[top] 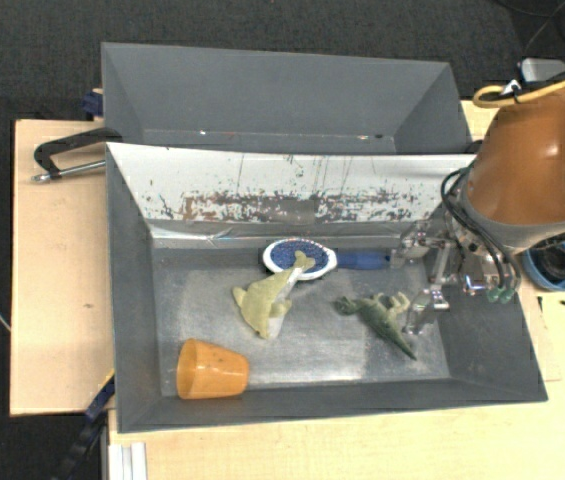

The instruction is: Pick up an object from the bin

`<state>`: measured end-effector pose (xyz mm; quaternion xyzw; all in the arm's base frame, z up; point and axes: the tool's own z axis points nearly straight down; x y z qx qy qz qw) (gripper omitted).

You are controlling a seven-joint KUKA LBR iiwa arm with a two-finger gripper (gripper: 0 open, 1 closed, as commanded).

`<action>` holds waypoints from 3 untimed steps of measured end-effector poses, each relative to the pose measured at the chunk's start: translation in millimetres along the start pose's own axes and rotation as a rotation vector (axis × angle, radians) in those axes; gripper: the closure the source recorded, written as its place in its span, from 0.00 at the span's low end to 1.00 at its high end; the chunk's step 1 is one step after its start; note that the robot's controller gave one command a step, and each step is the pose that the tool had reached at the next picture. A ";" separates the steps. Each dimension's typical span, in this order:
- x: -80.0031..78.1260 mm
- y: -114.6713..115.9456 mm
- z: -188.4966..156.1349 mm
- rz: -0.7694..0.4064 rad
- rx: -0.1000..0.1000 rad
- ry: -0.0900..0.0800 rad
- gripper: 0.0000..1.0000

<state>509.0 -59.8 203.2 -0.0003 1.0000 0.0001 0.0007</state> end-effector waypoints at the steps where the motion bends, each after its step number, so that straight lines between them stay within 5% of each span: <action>1: -43.4 8.1 120.6 -0.090 -0.001 -0.004 0.00; 2: -43.4 7.8 122.3 -0.091 0.000 -0.002 1.00; 3: -64.5 -6.9 -96.8 -0.092 0.002 -0.015 1.00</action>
Offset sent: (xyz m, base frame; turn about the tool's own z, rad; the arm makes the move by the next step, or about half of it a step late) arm 0.0457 0.0077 -0.1332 -0.0914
